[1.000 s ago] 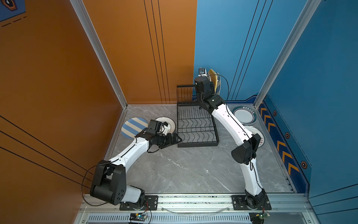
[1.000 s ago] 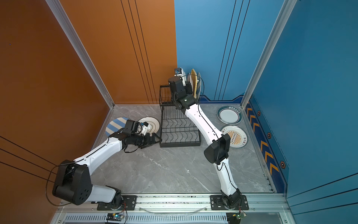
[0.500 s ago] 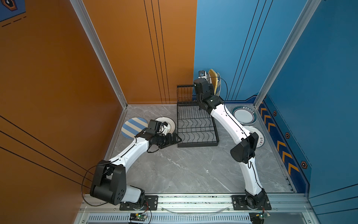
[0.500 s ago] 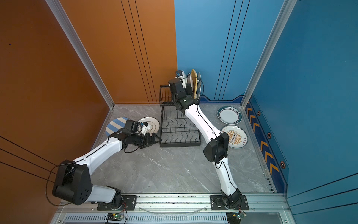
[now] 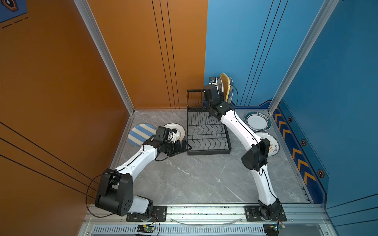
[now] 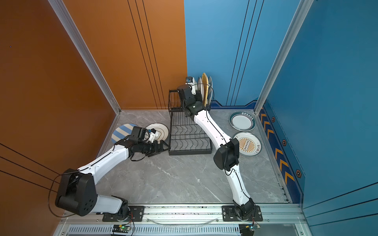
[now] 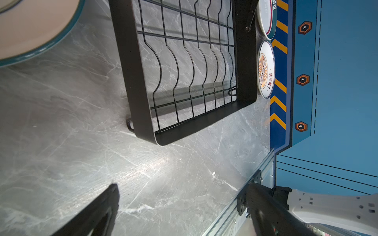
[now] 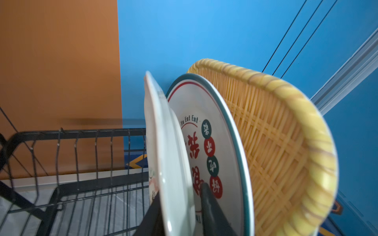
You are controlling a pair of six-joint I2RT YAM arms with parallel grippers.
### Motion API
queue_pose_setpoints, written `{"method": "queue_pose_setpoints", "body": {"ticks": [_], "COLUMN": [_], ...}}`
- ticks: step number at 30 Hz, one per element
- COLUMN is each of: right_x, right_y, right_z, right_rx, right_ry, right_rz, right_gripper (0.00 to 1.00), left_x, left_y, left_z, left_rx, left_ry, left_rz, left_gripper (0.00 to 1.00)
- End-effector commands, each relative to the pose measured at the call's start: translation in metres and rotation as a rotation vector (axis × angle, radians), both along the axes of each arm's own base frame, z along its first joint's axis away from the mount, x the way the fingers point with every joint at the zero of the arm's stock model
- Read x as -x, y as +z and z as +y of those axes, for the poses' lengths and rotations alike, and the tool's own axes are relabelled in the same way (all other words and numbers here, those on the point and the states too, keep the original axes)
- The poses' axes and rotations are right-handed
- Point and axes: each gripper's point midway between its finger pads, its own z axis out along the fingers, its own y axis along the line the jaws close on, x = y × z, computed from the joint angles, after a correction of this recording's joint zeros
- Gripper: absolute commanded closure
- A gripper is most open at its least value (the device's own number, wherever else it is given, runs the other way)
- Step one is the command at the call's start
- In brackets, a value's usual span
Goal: Load plates into a dish rack
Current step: Place the plate on the dish rack, then pick up the plate from the middle-right of the table.
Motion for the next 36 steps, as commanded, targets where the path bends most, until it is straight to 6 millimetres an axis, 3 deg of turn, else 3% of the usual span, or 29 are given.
{"method": "queue_pose_setpoints", "body": {"ticks": [1, 13, 14, 19, 27, 36], "right_x": [0.012, 0.056, 0.066, 0.094, 0.146, 0.204], "right_y": [0.035, 0.067, 0.078, 0.074, 0.022, -0.073], "right_z": [-0.009, 0.004, 0.001, -0.005, -0.032, -0.102], "right_rx": [-0.054, -0.093, -0.113, -0.176, -0.308, -0.528], "right_ry": [-0.02, 0.068, 0.081, 0.116, 0.151, 0.06], "right_rz": [-0.07, -0.051, -0.058, -0.002, 0.177, 0.384], "right_gripper": [0.58, 0.43, 0.43, 0.39, 0.32, 0.24], "left_x": [0.005, 0.005, 0.005, 0.005, 0.006, 0.007], "left_y": [-0.002, -0.002, -0.002, -0.001, -0.005, -0.01], "left_z": [0.007, 0.008, 0.009, 0.007, 0.004, 0.001], "left_rx": [-0.023, -0.033, -0.034, -0.035, -0.043, -0.031], "left_ry": [0.004, 0.011, 0.011, 0.005, -0.019, -0.032], "left_rz": [-0.002, -0.009, -0.008, -0.014, -0.014, -0.009], "left_gripper": [0.02, 0.02, 0.02, 0.02, 0.02, 0.02]}}
